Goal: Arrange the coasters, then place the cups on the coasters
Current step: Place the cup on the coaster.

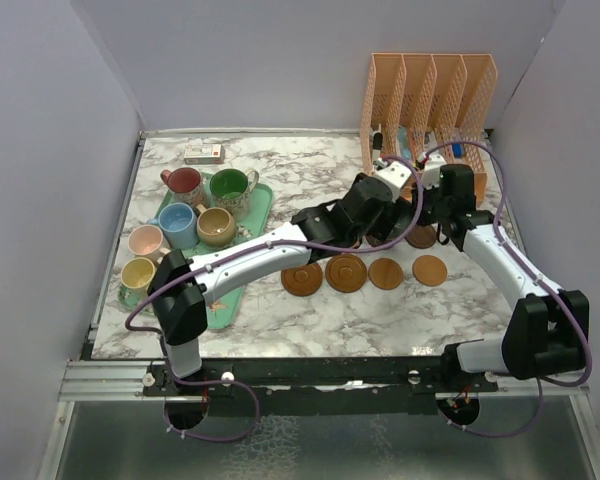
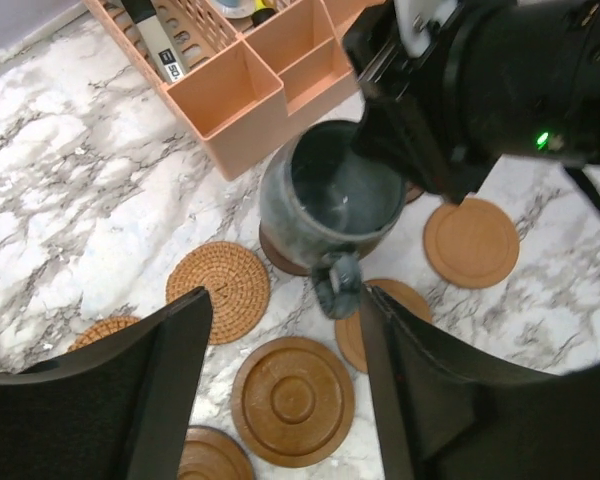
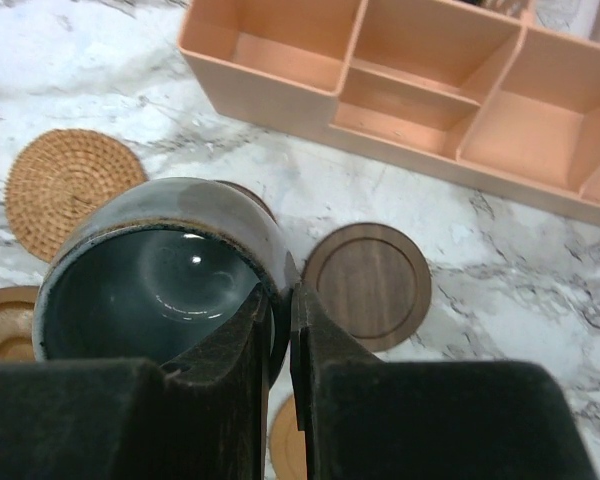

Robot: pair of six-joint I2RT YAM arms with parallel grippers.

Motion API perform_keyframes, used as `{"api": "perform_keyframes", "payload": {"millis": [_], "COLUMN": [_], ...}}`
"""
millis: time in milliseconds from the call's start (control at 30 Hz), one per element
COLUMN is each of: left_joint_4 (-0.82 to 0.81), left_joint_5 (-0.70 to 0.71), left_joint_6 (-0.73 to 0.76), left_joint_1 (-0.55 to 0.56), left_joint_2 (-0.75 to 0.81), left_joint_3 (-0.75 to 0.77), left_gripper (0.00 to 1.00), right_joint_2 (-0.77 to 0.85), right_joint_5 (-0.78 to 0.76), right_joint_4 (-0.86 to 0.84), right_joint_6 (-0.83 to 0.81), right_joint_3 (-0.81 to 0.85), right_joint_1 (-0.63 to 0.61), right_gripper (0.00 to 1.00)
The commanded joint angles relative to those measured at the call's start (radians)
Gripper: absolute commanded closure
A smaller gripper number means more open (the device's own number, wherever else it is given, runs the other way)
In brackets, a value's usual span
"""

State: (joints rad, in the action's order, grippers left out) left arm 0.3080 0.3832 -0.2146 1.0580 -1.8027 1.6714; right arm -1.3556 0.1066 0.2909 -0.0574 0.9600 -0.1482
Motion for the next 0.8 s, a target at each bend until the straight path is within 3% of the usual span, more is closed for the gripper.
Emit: {"api": "perform_keyframes", "payload": {"millis": [0,333,767], "left_joint_4": [-0.085,-0.12,-0.188], "left_joint_5": [-0.127,-0.215,-0.21], "left_joint_6": [0.096,0.243,0.281], "left_joint_1": [-0.038,-0.165,-0.23], "left_joint_2": [0.099,0.246,0.329], "left_joint_3": [-0.108,-0.243,-0.359], "left_gripper": [0.32,0.09,0.07], "right_joint_2": [0.07,0.058,-0.059], "right_joint_5": [-0.041,-0.075,-0.112], "right_joint_4": [-0.034,-0.012,-0.007], "right_joint_6": [-0.029,-0.077,-0.025], "right_joint_3": [-0.015,-0.018,0.043], "right_joint_1": [0.048,0.163,0.191], "right_gripper": [0.99,0.99,0.99]}}
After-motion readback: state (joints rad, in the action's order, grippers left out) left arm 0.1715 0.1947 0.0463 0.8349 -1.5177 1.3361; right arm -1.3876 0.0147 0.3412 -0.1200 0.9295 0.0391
